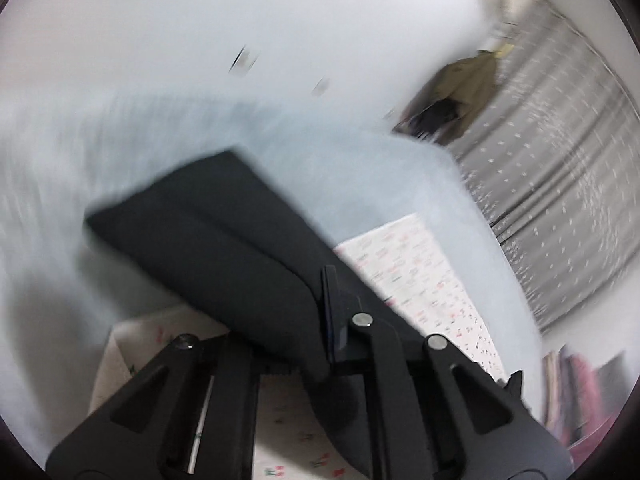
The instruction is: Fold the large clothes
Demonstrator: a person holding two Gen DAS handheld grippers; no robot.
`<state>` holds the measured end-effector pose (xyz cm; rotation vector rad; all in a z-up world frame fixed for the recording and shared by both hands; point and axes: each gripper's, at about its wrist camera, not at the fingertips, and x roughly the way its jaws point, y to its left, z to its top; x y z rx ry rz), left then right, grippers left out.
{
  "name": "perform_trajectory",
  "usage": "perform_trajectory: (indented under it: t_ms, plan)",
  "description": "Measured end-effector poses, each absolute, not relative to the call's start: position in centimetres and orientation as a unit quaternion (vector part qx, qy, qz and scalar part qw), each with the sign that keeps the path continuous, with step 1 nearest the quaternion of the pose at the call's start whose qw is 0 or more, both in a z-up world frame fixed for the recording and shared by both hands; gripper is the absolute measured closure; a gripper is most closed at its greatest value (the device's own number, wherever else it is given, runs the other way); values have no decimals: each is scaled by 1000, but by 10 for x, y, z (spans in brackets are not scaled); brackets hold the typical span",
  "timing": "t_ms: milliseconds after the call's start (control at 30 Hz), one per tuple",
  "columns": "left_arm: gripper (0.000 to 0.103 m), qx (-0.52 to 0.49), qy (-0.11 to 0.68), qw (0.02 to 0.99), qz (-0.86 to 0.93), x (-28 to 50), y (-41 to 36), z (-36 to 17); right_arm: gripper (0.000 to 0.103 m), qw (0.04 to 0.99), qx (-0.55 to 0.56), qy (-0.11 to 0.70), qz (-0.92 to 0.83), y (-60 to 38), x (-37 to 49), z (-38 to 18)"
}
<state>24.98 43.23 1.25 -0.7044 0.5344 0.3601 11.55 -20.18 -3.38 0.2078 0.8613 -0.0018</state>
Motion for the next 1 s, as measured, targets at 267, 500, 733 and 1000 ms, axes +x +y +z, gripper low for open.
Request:
perform_trajectory:
  t_ms: [267, 500, 733, 1000]
  plan:
    - [93, -217, 156, 963, 49, 232, 326, 108, 5, 904, 106, 413, 2, -203, 114, -32]
    - [93, -144, 168, 971, -94, 227, 206, 126, 5, 905, 108, 411, 3, -202, 112, -30]
    - [88, -104, 264, 941, -183, 242, 120, 66, 5, 905, 111, 410, 8, -204, 112, -29]
    - [39, 65, 424, 854, -294, 215, 56, -24, 5, 897, 129, 422, 24, -201, 113, -20]
